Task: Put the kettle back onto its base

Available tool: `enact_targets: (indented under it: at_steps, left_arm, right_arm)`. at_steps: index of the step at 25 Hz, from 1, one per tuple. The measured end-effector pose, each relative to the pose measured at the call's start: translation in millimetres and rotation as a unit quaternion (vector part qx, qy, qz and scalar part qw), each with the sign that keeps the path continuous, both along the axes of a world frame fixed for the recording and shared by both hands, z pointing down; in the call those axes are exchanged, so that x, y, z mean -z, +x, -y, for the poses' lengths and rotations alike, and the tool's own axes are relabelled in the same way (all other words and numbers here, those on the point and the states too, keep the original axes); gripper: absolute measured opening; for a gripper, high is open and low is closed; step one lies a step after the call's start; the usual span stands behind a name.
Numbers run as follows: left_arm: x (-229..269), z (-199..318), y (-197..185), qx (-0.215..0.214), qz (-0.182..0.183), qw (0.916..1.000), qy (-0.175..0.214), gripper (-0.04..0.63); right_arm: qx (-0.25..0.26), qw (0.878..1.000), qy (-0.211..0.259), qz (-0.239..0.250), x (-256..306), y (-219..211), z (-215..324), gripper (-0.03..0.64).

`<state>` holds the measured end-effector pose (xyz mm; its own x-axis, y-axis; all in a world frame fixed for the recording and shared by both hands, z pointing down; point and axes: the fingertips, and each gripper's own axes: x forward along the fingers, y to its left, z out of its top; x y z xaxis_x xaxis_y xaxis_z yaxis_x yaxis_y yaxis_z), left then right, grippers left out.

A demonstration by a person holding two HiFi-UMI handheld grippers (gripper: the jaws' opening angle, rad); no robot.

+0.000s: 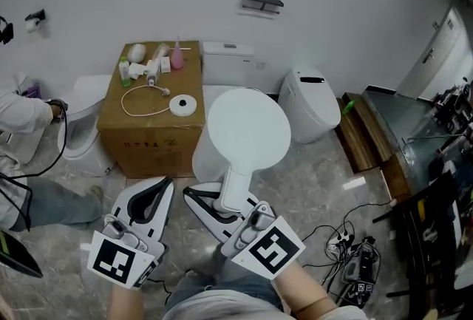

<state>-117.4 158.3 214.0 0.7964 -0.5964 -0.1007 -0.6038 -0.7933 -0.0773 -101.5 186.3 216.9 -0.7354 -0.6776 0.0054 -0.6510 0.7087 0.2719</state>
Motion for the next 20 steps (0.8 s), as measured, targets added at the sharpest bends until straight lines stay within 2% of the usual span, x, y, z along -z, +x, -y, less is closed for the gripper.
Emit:
enact_targets:
  at_steps: [8, 20]
  left_arm:
    - [-11, 66, 23, 0.034, 0.002, 0.9994, 0.001, 0.002]
    - [-9, 188, 85, 0.114, -0.011, 0.9935, 0.004, 0.002]
  right_arm:
    - [0.032, 0.999, -0.007, -0.005, -15, 26, 64, 0.008]
    - [0.117, 0.993, -0.014, -0.02, -24, 91, 183, 0.008]
